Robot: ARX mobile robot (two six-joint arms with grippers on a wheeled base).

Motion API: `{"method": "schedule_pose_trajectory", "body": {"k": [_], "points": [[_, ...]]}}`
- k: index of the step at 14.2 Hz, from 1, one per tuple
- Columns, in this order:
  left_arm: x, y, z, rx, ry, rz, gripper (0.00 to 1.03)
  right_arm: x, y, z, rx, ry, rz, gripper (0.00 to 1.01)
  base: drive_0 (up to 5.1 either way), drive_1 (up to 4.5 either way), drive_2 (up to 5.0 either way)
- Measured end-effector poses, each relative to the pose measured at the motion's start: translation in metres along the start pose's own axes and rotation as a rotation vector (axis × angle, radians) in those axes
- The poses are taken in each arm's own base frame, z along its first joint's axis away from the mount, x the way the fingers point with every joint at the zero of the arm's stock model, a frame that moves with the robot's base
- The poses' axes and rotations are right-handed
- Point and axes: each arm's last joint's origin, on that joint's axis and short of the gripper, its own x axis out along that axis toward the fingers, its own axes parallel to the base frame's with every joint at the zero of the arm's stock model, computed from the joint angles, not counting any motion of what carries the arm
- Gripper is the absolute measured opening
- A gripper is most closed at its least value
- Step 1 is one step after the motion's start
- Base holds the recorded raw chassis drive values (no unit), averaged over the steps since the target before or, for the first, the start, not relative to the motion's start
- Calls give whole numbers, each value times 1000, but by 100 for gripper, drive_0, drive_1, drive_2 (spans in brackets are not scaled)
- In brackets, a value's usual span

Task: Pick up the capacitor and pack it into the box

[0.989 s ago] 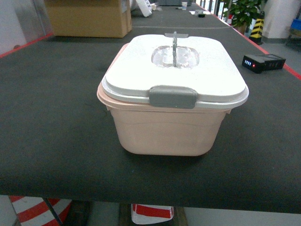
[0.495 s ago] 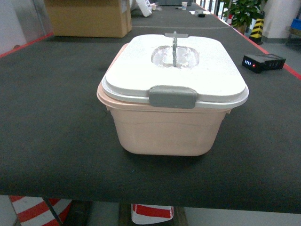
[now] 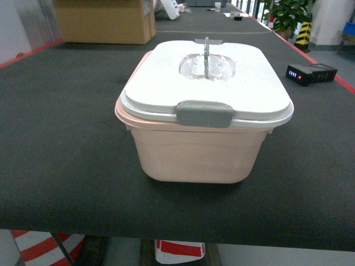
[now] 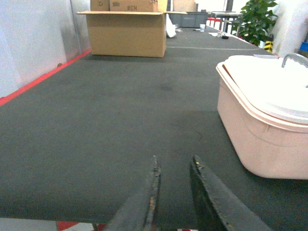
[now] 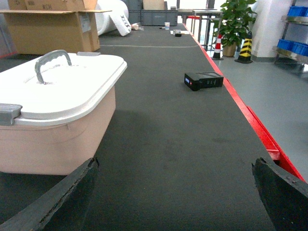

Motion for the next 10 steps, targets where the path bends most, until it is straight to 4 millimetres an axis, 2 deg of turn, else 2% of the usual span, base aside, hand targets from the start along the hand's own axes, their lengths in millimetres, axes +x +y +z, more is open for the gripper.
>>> {"method": "schedule_pose_trajectory", "body": {"k": [2, 5, 6, 10], "points": [[0, 0, 0, 0, 0, 0, 49, 0, 0, 0, 0, 0, 0, 98, 0, 0, 0], [0, 0, 0, 0, 0, 0, 82, 0, 0, 0, 0, 0, 0, 98, 0, 0, 0], [0, 0, 0, 1, 0, 0, 100, 0, 0, 0, 0, 0, 0, 98, 0, 0, 0], [0, 0, 0, 0, 0, 0, 98, 0, 0, 0, 0, 0, 0, 98, 0, 0, 0]]}}
